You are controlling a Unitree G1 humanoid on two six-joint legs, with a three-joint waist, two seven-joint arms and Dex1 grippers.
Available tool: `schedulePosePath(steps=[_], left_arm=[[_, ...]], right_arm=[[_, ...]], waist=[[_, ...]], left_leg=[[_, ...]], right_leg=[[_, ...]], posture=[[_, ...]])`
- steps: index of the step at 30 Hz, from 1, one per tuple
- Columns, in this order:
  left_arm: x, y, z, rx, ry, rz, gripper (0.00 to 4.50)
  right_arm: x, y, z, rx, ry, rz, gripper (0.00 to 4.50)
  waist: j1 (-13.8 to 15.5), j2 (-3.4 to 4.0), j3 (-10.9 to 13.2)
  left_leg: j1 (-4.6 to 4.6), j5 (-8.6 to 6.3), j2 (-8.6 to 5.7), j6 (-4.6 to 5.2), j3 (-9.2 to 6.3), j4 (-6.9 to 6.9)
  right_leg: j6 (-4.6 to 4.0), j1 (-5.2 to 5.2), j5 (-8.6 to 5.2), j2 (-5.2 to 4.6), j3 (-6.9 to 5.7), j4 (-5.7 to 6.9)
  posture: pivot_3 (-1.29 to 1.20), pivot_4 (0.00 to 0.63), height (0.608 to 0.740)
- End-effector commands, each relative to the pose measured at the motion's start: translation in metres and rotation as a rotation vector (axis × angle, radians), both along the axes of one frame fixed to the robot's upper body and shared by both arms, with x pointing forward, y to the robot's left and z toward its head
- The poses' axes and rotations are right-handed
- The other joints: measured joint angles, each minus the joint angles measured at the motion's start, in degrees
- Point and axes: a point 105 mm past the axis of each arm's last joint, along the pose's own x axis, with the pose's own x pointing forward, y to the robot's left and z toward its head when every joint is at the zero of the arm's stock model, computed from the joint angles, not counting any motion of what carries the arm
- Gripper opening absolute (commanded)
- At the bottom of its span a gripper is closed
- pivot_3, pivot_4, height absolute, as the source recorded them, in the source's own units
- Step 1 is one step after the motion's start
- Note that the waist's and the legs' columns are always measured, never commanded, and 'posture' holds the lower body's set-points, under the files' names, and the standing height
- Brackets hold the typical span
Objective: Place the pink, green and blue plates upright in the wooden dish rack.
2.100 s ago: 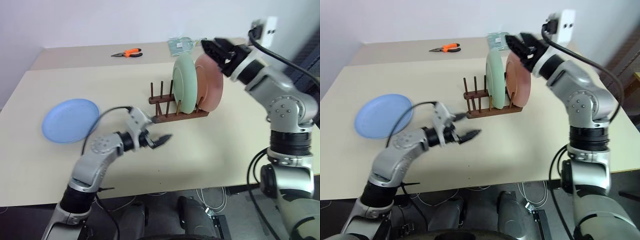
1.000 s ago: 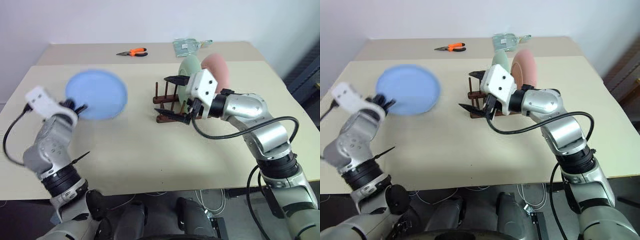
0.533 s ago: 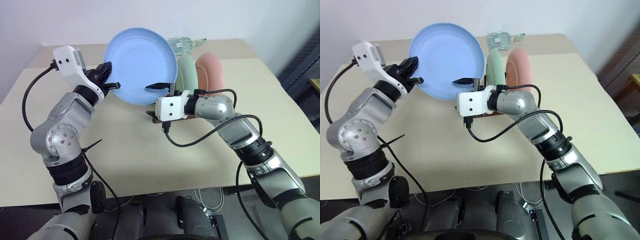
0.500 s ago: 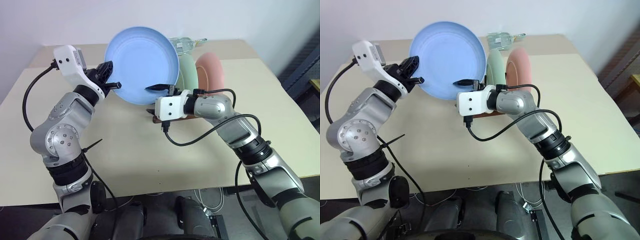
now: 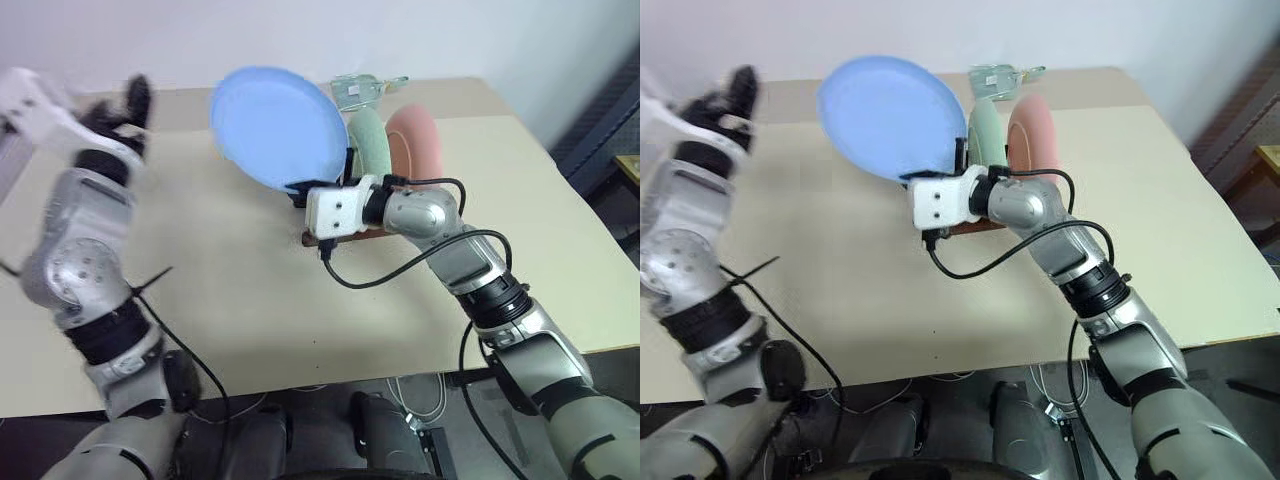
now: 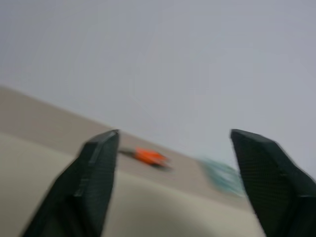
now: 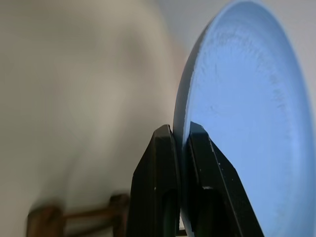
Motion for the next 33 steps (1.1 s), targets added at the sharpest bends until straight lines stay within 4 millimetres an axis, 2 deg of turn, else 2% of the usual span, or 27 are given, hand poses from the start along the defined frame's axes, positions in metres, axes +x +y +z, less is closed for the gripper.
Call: schedulePosePath(steps=[1,3,6,8,11,13,17,24,27,30,33], left_arm=[[0.001,-0.004,-0.027,0.257,0.075,0.016,3.54],[0.003,-0.031,-0.062,0.355,0.162,-0.138,3.54],[-0.011,-0.081,-0.114,0.469,0.279,-0.432,3.54],[-0.025,-0.106,-0.137,0.497,0.325,-0.595,3.54],[-0.043,-0.129,-0.159,0.535,0.384,-0.765,3.54],[-0.052,-0.139,-0.167,0.555,0.413,-0.848,3.54],[-0.062,-0.15,-0.178,0.6,0.452,-0.929,3.54],[-0.068,-0.165,-0.179,0.592,0.45,-0.994,3.54],[-0.067,-0.167,-0.179,0.59,0.445,-0.987,3.54],[-0.068,-0.169,-0.179,0.594,0.443,-0.99,3.6],[-0.068,-0.171,-0.179,0.598,0.441,-0.996,3.6]], right_arm=[[-0.028,-0.008,0.064,0.373,0.124,0.147,0.0],[-0.041,-0.012,0.076,0.517,0.307,0.238,0.0],[-0.049,-0.018,0.078,0.715,0.582,0.302,0.0],[-0.043,-0.021,0.069,0.824,0.752,0.27,0.0],[-0.034,-0.025,0.054,0.9,0.894,0.199,0.0],[-0.029,-0.027,0.05,0.964,0.982,0.181,0.0],[-0.021,-0.03,0.046,1.0,1.053,0.132,0.0],[-0.01,-0.03,0.035,1.022,1.166,0.085,0.0],[0.005,-0.032,0.032,1.053,1.198,0.015,0.0],[0.016,-0.034,0.036,1.04,1.146,-0.03,0.96],[0.019,-0.034,0.046,0.982,1.026,-0.044,2.44]], waist=[[0.21,0.1,-0.04],[1.0,0.03,-0.08],[1.43,0.01,-0.09],[1.36,0.0,-0.09],[0.8,0.14,-0.02],[0.53,0.38,0.04],[0.16,0.5,0.01],[0.32,0.5,0.01],[0.21,0.5,0.01],[0.18,0.5,0.01],[0.31,0.51,0.01]], left_leg=[[0.01,0.02,0.0,-0.02,0.02,-0.06],[-0.05,-0.01,-0.02,0.02,-0.07,-0.08],[-0.1,-0.06,-0.06,0.11,-0.21,-0.02],[-0.12,-0.08,-0.05,0.13,-0.21,0.0],[-0.15,-0.08,-0.01,0.13,-0.22,-0.01],[-0.12,-0.08,0.01,0.14,-0.2,-0.02],[-0.04,-0.07,0.02,0.16,-0.12,-0.16],[-0.04,-0.06,0.03,0.17,-0.09,-0.17],[-0.03,-0.06,0.03,0.17,-0.08,-0.17],[-0.02,-0.06,0.06,0.17,-0.08,-0.18],[-0.05,-0.06,0.05,0.17,-0.06,-0.18]], right_leg=[[-0.01,-0.02,0.0,0.0,0.04,0.01],[-0.02,0.0,0.0,-0.01,0.02,0.0],[-0.15,0.12,-0.06,-0.05,-0.03,-0.06],[-0.26,0.09,-0.1,-0.06,-0.03,-0.05],[-0.37,-0.04,-0.14,-0.03,-0.05,-0.01],[-0.43,-0.07,-0.17,-0.01,-0.06,0.05],[-0.4,-0.1,-0.16,0.01,-0.05,0.07],[-0.39,-0.08,-0.16,0.01,-0.05,0.04],[-0.39,-0.08,-0.16,0.01,-0.04,0.05],[-0.39,-0.09,-0.16,0.05,-0.05,0.06],[-0.39,-0.09,-0.16,0.05,-0.04,0.02]], posture=[[0.0,0.15,0.74],[0.0,0.15,0.74],[0.0,0.15,0.74],[0.0,0.15,0.74],[0.0,0.15,0.74],[0.0,0.15,0.74],[0.0,0.15,0.74],[0.0,0.15,0.74],[0.0,0.15,0.74],[0.0,0.15,0.74],[0.0,0.15,0.74]])
